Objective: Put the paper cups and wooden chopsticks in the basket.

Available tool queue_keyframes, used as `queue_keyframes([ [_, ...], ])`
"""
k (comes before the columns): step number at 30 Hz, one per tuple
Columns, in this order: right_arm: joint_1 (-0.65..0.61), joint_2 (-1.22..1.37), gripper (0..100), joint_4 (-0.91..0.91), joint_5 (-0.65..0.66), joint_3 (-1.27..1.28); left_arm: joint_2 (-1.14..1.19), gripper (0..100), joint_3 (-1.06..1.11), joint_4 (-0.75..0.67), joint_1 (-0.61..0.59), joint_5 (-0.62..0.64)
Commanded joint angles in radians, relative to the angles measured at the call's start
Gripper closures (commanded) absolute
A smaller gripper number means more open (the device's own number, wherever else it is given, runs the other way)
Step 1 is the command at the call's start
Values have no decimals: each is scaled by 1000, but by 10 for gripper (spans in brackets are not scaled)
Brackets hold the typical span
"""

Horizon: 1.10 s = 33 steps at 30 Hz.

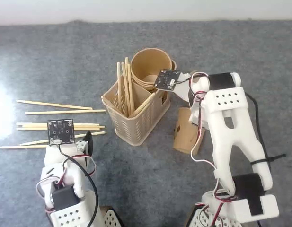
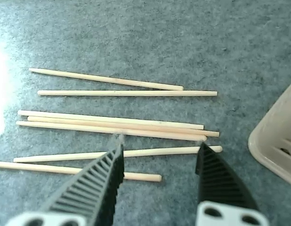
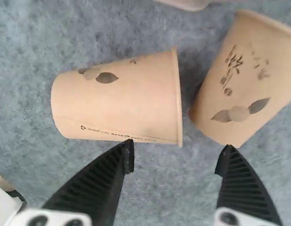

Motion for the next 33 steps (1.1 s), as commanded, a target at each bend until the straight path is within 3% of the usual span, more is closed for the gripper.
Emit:
queue_keyframes([
  [1,-24,-4,707,-10,57,38,-18,764,-4,-32,2,-9],
  [14,77,-21,708,-173,239,207,-18,764,5,-55,2,-9],
  [26,-36,-259,707,-165,121,71,-18,764,15,-58,40,-9],
  [33,139,-303,707,-251,46,75,-18,764,15,-57,40,-9],
])
